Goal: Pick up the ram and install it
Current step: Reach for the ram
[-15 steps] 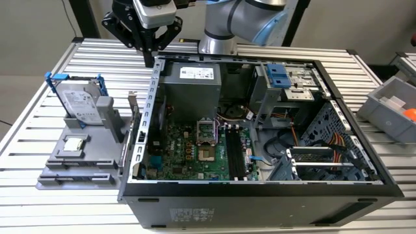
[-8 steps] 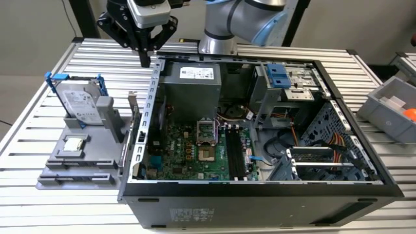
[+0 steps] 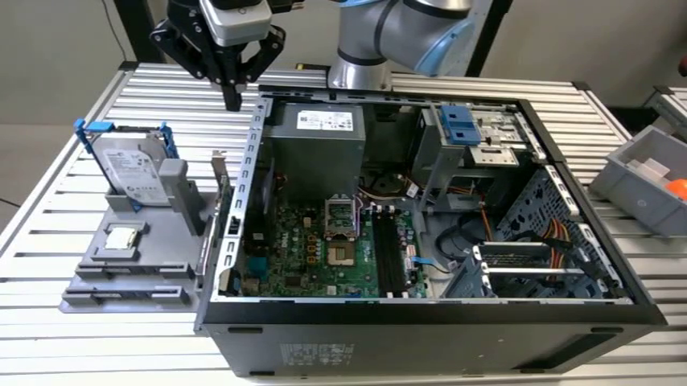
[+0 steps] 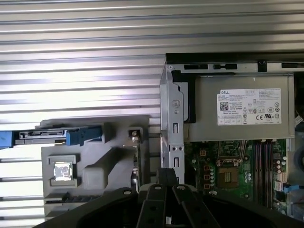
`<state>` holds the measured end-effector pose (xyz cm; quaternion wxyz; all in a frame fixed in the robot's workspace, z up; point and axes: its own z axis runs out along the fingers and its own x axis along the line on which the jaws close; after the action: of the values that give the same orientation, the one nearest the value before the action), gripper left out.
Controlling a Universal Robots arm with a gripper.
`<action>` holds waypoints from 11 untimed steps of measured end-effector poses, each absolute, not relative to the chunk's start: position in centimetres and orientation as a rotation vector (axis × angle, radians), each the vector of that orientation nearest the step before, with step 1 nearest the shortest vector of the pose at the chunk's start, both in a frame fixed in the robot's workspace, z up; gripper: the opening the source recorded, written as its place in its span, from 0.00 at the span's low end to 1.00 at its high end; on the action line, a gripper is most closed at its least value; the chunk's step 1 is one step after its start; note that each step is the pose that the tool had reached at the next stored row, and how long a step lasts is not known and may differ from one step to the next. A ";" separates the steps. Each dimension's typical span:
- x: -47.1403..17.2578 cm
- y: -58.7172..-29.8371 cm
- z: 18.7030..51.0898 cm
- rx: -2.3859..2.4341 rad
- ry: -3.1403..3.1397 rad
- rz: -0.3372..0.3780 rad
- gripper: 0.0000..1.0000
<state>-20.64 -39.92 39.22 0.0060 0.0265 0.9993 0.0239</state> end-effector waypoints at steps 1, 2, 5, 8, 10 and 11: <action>-20.7 -39.9 39.2 0.082 3.128 0.075 0.00; -20.8 -39.9 39.2 0.081 3.128 0.075 0.00; -21.1 -39.9 39.2 0.079 3.128 0.075 0.00; -21.4 -39.9 39.2 0.078 3.128 0.075 0.00; -21.5 -39.9 39.2 0.077 3.128 0.075 0.00; -21.6 -39.9 39.2 0.077 3.128 0.075 0.00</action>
<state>-21.57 -39.92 39.23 0.0059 0.0245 0.9994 0.0240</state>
